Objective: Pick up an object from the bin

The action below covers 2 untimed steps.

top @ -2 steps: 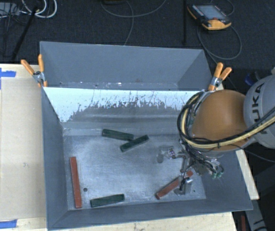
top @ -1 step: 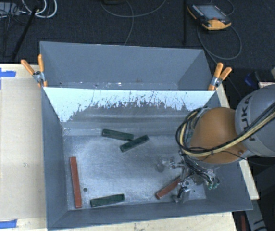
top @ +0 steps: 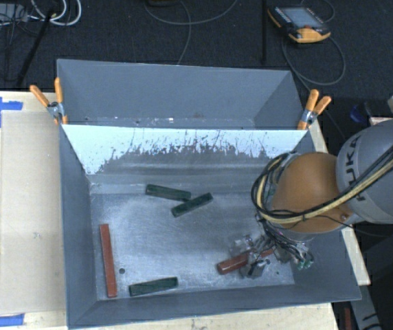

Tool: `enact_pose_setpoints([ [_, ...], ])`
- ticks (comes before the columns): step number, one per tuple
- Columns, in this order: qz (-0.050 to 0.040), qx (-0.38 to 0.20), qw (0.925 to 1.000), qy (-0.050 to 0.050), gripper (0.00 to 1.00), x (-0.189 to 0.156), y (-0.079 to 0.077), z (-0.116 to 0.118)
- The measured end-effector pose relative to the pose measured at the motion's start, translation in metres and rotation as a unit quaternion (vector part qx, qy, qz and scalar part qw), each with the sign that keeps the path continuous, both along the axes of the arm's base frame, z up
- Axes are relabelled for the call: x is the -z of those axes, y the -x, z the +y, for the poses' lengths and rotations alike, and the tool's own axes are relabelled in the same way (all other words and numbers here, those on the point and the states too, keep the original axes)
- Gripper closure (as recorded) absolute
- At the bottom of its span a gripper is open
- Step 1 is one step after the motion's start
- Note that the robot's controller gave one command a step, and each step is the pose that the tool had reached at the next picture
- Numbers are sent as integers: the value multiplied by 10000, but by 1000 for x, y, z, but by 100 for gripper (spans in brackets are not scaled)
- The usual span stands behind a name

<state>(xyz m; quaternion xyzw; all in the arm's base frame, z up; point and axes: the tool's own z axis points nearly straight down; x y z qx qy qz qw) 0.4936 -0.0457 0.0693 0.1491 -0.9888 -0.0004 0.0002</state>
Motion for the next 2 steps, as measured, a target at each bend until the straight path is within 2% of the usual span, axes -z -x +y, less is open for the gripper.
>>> enact_pose_setpoints([
  [1,-42,538,9985,5,100,-121,-4,-16],
  [2,-25,-1136,9935,1,100,-215,-16,35],
])
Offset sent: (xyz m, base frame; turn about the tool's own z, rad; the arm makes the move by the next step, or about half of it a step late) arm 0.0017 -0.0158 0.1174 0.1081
